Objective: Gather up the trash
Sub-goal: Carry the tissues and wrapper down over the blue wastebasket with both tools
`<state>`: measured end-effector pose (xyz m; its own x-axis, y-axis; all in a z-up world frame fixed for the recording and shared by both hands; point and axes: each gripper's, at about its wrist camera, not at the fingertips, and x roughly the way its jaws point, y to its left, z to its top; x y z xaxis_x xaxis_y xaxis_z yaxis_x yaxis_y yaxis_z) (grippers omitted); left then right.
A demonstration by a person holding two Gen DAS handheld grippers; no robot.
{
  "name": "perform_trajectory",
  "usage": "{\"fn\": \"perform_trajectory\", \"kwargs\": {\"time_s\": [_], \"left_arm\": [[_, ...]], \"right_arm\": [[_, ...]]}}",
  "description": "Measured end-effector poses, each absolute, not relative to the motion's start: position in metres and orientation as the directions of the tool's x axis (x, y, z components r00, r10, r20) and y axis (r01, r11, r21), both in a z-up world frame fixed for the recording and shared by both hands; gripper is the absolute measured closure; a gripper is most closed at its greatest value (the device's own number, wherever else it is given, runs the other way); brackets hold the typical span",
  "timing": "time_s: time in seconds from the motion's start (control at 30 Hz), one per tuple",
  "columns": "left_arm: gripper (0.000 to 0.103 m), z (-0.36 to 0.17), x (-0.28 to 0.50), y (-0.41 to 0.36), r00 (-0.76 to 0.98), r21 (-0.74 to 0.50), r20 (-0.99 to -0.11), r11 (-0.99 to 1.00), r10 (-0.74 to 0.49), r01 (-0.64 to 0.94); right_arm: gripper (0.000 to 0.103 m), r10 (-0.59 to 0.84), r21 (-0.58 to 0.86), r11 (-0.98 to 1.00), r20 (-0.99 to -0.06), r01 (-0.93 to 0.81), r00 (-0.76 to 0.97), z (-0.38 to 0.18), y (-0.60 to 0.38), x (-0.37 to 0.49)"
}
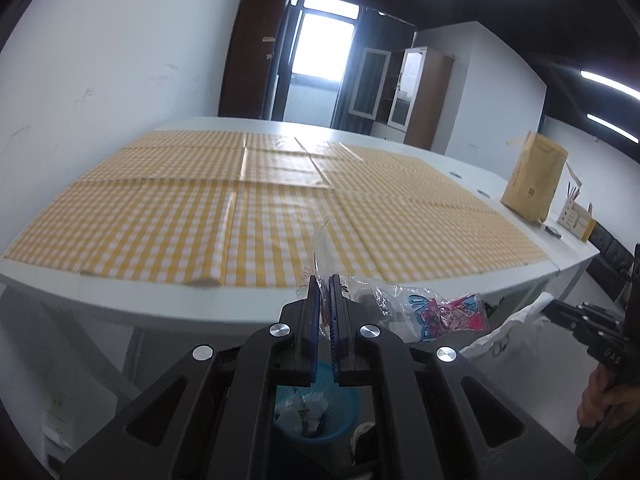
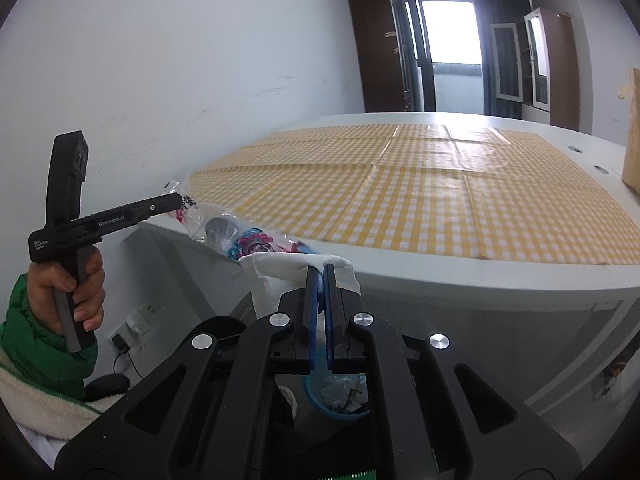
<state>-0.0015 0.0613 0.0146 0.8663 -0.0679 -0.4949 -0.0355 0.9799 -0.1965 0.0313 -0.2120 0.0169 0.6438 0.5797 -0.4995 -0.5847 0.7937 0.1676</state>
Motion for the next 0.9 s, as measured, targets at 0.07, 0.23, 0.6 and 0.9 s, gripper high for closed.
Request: {"fn": "perform_trajectory", "kwargs": {"time_s": [0.07,0.23,0.6,0.9], "left_arm": [[0.099,0.008,-0.007,0.057,0.858,-0.183,-0.509,0.982,-0.061,-0.038],[0.099,-0.01,-0.018,0.044,0.845,-0.097,-0.534,0.994,-0.008,-0.053],[0.099,-0.073,0.007,0.039,0.773,-0.075,-0.634,0.994,0.013,-0.079],[0.099,-0.136,0.036,0.049,0.691,-0.093,-0.722,0.986,0.028,-0.137]], "right_arm": [[0.101,0.577,0.168,0.792,-0.519,-0.587,0.631,0.009,-0.213,0.026],[0.101,0.573,0.2,0.79,-0.576,-0.58,0.583,-0.022,-0.209,0.03],[0.101,0.533,0.231,0.808,-0.677,-0.541,0.507,-0.082,-0.182,0.061],[0.101,0.486,0.25,0.836,-0.753,-0.489,0.445,-0.142,-0.167,0.093]]}}
